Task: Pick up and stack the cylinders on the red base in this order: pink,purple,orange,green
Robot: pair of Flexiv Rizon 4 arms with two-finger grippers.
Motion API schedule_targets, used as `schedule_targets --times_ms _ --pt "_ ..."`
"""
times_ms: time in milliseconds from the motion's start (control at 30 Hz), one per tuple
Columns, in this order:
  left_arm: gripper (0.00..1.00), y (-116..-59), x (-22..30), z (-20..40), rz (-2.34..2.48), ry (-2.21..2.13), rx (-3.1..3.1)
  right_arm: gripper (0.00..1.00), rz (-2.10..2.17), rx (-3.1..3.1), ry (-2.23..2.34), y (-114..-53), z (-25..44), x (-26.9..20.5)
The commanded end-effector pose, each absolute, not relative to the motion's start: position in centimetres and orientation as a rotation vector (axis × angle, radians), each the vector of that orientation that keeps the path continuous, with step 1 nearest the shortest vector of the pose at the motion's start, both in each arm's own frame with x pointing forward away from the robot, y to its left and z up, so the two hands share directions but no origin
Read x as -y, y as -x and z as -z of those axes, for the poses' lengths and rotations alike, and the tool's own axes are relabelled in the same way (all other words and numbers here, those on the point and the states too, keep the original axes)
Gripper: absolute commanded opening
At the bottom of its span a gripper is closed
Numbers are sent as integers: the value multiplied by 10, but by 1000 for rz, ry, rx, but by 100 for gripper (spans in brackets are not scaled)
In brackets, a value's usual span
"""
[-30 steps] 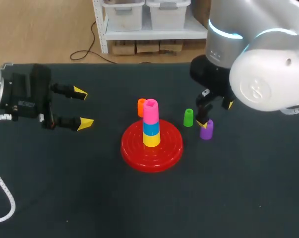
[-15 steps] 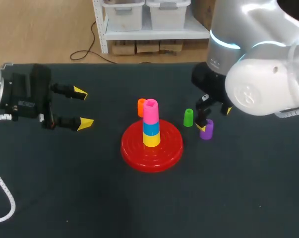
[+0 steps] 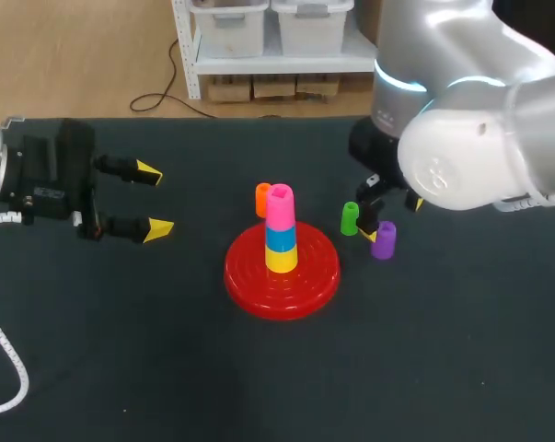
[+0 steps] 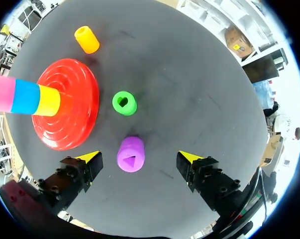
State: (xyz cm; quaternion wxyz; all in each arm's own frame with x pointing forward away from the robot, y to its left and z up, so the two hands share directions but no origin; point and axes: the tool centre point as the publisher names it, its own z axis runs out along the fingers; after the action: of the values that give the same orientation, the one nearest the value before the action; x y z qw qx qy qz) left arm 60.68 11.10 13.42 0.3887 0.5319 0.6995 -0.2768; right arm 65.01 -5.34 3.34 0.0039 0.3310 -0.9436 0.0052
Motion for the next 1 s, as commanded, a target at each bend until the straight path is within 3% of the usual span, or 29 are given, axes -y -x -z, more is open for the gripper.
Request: schedule_targets --times_ms 33,133,200,267,400,867,900,1000 --pt "100 -606 -112 -133 704 -1349 -1772 100 -25 2958 -1034 -650 -31 52" --pt "100 -606 -112 -133 704 -1349 -1772 97 -34 2958 -1028 -649 -30 52" --pt "100 -606 -112 -133 704 -1349 -1772 69 -35 2956 -1018 -650 -29 52" --pt "100 -606 -112 -133 704 -1349 -1772 51 -34 2957 -1014 -650 -28 53" --pt "100 -606 -112 -133 704 -1349 -1772 43 -24 2962 -1006 -649 -27 53" --pt "100 -606 -112 -133 704 -1349 -1772 35 -6 2960 -1026 -643 -24 48" --pt "100 -606 -112 -133 704 -1349 -1772 31 -6 2959 -1027 -642 -24 48" --pt "100 -606 -112 -133 704 -1349 -1772 8 -10 2956 -1033 -642 -27 47"
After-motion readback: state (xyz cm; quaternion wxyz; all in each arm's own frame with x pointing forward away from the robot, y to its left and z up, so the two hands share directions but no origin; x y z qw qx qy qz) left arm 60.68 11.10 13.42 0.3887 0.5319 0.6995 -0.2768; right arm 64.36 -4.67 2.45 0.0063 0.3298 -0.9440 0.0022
